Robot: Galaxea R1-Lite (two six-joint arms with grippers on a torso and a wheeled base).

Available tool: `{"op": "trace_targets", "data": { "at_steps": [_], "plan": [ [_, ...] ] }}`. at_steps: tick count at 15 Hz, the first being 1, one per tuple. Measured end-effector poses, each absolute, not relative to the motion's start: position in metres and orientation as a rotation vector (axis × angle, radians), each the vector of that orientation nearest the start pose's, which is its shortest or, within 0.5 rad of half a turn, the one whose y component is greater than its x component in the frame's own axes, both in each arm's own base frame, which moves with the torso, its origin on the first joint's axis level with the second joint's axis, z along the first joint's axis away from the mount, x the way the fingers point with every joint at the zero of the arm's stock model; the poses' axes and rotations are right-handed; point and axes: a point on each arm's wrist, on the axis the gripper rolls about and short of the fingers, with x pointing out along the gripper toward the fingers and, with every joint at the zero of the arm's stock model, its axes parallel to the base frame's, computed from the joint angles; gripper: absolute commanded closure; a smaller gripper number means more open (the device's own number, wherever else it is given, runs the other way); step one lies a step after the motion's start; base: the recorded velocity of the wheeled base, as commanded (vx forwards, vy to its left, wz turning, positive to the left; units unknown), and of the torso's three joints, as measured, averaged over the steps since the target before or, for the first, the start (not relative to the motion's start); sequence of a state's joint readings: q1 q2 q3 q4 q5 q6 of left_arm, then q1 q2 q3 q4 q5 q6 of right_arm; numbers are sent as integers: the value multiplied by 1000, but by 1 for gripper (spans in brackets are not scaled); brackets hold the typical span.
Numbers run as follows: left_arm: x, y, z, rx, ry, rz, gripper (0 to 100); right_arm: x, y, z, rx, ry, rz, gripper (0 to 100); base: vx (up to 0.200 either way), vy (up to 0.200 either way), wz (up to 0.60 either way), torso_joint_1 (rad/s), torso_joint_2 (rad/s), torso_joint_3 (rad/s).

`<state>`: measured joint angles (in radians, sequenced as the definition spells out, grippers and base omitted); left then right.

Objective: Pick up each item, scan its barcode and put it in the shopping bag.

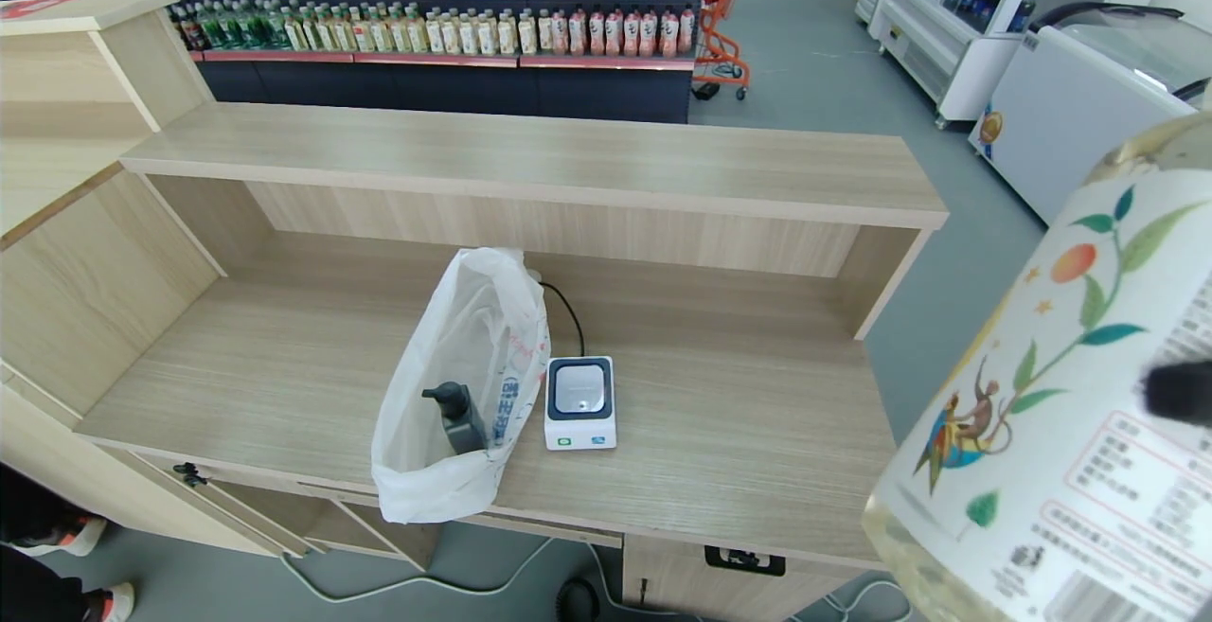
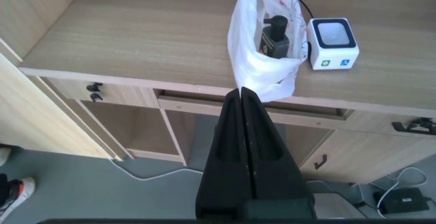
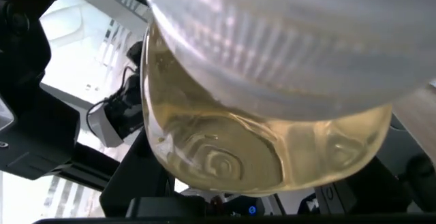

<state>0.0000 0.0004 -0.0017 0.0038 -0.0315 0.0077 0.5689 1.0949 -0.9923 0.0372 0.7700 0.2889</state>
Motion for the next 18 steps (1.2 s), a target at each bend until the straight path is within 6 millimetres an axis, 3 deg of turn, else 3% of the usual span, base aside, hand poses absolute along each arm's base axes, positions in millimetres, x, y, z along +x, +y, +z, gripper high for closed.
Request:
{"op": "trace_targets", "data": {
  "at_steps": [3, 6, 8, 12, 18],
  "plan": [
    [-23, -1, 76, 8, 3, -32, 100, 127, 79, 296, 103, 248, 1043, 100, 0, 0, 0, 0, 0, 0],
    [-23, -1, 76, 8, 2, -31, 100, 150, 69, 267, -67, 194, 711, 100, 0, 0, 0, 0, 0, 0],
    [-23, -1, 76, 8, 3, -32, 100, 164, 61, 246, -293, 121, 518, 100, 0, 0, 0, 0, 0, 0],
    [-23, -1, 76, 7, 3, -32, 100, 189, 53, 225, -591, -24, 387, 100, 0, 0, 0, 0, 0, 0],
    [-23, -1, 76, 8, 3, -32, 100, 207, 54, 202, -711, -5, 383, 100, 0, 0, 0, 0, 0, 0]
  ]
}}
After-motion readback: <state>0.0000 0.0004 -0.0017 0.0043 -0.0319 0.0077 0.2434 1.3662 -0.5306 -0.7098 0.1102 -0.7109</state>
